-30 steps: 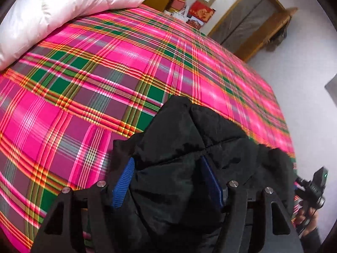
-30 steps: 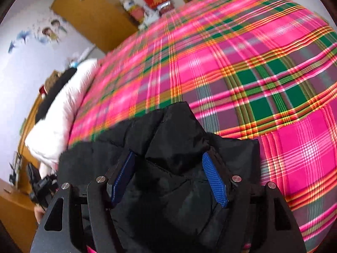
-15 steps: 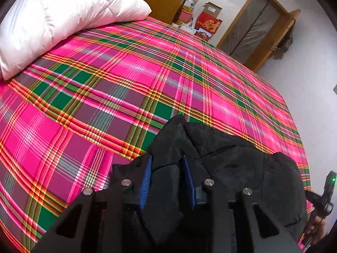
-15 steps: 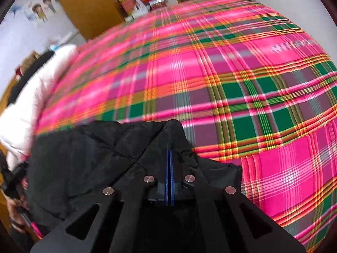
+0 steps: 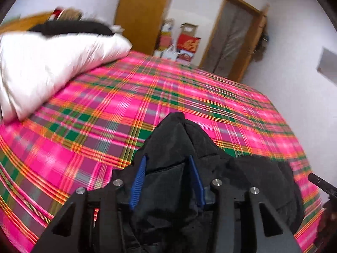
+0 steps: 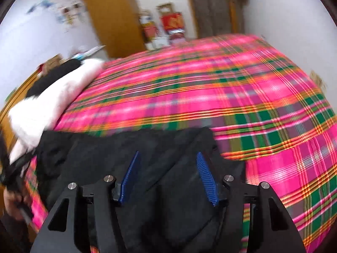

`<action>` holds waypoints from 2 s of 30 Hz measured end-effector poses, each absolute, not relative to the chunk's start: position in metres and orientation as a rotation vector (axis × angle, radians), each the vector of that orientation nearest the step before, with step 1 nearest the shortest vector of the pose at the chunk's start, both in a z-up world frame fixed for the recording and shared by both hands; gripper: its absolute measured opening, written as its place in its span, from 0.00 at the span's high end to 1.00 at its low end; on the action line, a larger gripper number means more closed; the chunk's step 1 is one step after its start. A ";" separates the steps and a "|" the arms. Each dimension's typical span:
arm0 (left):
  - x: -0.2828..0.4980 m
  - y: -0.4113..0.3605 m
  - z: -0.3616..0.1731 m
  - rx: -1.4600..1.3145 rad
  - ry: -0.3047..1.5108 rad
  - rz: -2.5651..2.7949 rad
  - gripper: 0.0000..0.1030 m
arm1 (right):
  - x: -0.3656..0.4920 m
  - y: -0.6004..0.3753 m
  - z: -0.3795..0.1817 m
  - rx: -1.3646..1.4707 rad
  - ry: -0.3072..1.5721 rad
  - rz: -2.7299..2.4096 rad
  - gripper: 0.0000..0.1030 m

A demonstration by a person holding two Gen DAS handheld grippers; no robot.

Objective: Fold large clothes

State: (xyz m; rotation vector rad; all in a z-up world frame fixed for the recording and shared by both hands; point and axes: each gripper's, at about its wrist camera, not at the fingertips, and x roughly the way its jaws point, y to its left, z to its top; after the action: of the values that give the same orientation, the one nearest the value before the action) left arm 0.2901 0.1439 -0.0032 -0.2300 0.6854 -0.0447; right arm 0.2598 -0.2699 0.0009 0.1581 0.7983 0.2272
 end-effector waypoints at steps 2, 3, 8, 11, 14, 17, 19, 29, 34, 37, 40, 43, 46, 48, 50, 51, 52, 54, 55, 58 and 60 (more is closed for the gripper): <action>0.286 0.140 0.000 -0.172 0.653 -0.018 0.57 | 0.244 -0.235 -0.020 0.074 0.845 0.284 0.45; 0.288 0.141 -0.001 -0.169 0.650 -0.003 0.57 | 0.244 -0.223 -0.031 0.046 0.872 0.300 0.45; 0.302 0.167 -0.018 -0.228 0.733 0.083 0.57 | 0.280 -0.201 -0.075 -0.013 0.939 0.259 0.45; 0.297 0.159 -0.010 -0.236 0.701 0.027 0.57 | 0.310 -0.203 -0.080 0.005 0.964 0.221 0.45; 0.292 0.130 -0.003 -0.212 0.684 -0.159 0.51 | 0.329 -0.203 -0.082 -0.001 0.972 0.198 0.45; 0.294 0.093 -0.017 -0.149 0.761 -0.357 0.51 | 0.330 -0.210 -0.081 0.037 0.974 0.195 0.45; 0.299 0.073 -0.035 -0.083 0.826 -0.381 0.51 | 0.327 -0.214 -0.079 0.058 0.978 0.199 0.45; 0.325 0.089 -0.064 -0.144 0.861 -0.233 0.51 | 0.288 -0.271 -0.086 0.067 0.904 0.043 0.45; 0.337 0.102 -0.085 -0.150 0.842 -0.166 0.62 | 0.282 -0.293 -0.107 0.149 0.893 0.034 0.45; 0.344 0.104 -0.098 -0.158 0.832 -0.165 0.66 | 0.288 -0.292 -0.112 0.137 0.894 0.033 0.45; 0.343 0.106 -0.105 -0.169 0.815 -0.171 0.68 | 0.291 -0.294 -0.119 0.147 0.887 0.038 0.45; 0.341 0.108 -0.104 -0.182 0.809 -0.175 0.68 | 0.290 -0.292 -0.118 0.138 0.883 0.029 0.46; 0.344 0.107 -0.089 -0.168 0.843 -0.160 0.68 | 0.288 -0.291 -0.100 0.135 0.904 0.003 0.46; 0.343 0.108 -0.073 -0.184 0.824 -0.160 0.67 | 0.286 -0.289 -0.082 0.140 0.885 -0.003 0.46; 0.344 0.112 -0.057 -0.179 0.771 -0.164 0.61 | 0.285 -0.282 -0.061 0.146 0.826 0.027 0.46; 0.346 0.114 -0.051 -0.161 0.743 -0.150 0.60 | 0.292 -0.278 -0.053 0.141 0.810 0.043 0.46; 0.349 0.118 -0.049 -0.147 0.728 -0.131 0.57 | 0.300 -0.276 -0.050 0.137 0.806 0.053 0.46; 0.362 0.131 -0.056 -0.149 0.746 -0.095 0.56 | 0.326 -0.275 -0.056 0.111 0.828 0.034 0.46; 0.370 0.140 -0.066 -0.172 0.774 -0.084 0.57 | 0.338 -0.278 -0.063 0.101 0.849 0.018 0.46; 0.382 0.157 -0.096 -0.258 0.838 -0.085 0.56 | 0.365 -0.294 -0.098 0.146 0.944 -0.017 0.46; 0.383 0.157 -0.105 -0.281 0.827 -0.090 0.55 | 0.366 -0.301 -0.111 0.184 0.939 -0.025 0.46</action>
State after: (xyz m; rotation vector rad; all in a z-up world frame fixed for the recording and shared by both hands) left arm 0.3828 0.1566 -0.1045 -0.2808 0.8271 -0.0902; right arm 0.3662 -0.3007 -0.1112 0.1839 0.9395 -0.0246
